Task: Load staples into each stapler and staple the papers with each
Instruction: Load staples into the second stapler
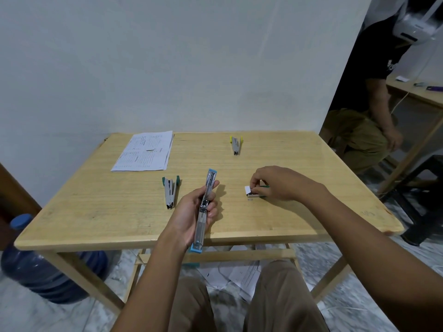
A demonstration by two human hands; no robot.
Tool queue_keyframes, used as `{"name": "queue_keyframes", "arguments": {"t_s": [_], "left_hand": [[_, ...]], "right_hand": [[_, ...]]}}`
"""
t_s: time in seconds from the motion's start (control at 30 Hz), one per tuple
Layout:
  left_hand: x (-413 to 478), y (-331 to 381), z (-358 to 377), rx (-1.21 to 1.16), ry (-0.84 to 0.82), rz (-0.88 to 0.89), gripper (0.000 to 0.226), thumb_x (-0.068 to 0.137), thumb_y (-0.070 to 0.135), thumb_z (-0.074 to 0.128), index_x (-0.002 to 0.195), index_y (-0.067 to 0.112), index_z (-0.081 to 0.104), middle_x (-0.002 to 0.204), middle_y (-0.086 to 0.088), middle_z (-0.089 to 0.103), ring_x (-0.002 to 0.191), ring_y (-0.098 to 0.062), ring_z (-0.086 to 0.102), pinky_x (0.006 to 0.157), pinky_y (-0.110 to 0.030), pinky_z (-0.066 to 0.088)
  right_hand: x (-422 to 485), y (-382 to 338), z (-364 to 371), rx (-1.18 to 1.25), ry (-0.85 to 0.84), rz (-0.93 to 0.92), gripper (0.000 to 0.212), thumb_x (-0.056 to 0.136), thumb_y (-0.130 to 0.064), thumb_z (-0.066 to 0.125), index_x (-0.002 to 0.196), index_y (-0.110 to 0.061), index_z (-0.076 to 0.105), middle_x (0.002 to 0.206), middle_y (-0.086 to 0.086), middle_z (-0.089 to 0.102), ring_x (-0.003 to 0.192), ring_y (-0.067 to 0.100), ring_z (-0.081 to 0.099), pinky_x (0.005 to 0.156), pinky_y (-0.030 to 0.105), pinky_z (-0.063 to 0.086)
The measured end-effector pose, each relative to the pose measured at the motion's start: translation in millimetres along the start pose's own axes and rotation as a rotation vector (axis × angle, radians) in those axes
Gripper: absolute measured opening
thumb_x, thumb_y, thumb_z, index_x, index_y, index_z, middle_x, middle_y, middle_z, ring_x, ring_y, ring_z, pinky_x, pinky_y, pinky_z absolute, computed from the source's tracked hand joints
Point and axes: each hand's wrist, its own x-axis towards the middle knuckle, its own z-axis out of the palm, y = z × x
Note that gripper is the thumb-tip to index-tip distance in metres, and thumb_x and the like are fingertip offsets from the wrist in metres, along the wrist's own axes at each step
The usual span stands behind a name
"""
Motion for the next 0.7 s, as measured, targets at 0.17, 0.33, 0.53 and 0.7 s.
{"name": "queue_keyframes", "arguments": {"t_s": [0.17, 0.33, 0.53, 0.7], "left_hand": [[0.5, 0.5, 0.6, 0.023, 0.005, -0.009, 0.033, 0.098, 0.022, 0.046, 0.124, 0.007, 0.06, 0.065, 0.002, 0.045, 0.05, -0.01, 0.036, 0.049, -0.022, 0.027], [1.4, 0.4, 2.4, -0.013, -0.002, -0.005, 0.035, 0.099, 0.019, 0.044, 0.127, 0.004, 0.057, 0.065, 0.002, 0.047, 0.05, -0.009, 0.036, 0.047, -0.021, 0.029], [1.9, 0.3, 1.0, -0.002, -0.002, -0.007, 0.034, 0.098, 0.02, 0.044, 0.126, 0.005, 0.058, 0.065, 0.003, 0.048, 0.05, -0.009, 0.037, 0.048, -0.021, 0.028], [2.5, 0.0, -0.9, 0.007, -0.003, -0.007, 0.035, 0.099, 0.021, 0.045, 0.128, 0.006, 0.057, 0.066, 0.003, 0.048, 0.051, -0.009, 0.038, 0.047, -0.021, 0.03]], "right_hand": [[1.4, -2.5, 0.5, -0.046, -0.007, -0.039, 0.016, 0.096, -0.037, 0.055, 0.108, -0.037, 0.065, 0.099, -0.022, 0.058, 0.092, 0.008, 0.056, 0.071, 0.028, 0.046], [0.5, -5.4, -4.8, -0.072, 0.034, -0.061, 0.012, 0.091, -0.037, 0.056, 0.098, -0.038, 0.067, 0.089, -0.023, 0.061, 0.083, 0.007, 0.059, 0.064, 0.027, 0.043], [-2.8, -3.0, -7.6, 0.125, 0.082, 0.035, 0.004, 0.085, -0.036, 0.062, 0.084, -0.035, 0.066, 0.079, -0.026, 0.062, 0.075, 0.011, 0.06, 0.061, 0.026, 0.042], [-8.3, 0.2, -5.2, 0.492, 0.176, 0.101, 0.007, 0.086, -0.025, 0.067, 0.079, -0.026, 0.069, 0.077, -0.015, 0.064, 0.067, 0.009, 0.051, 0.063, 0.022, 0.043]]}}
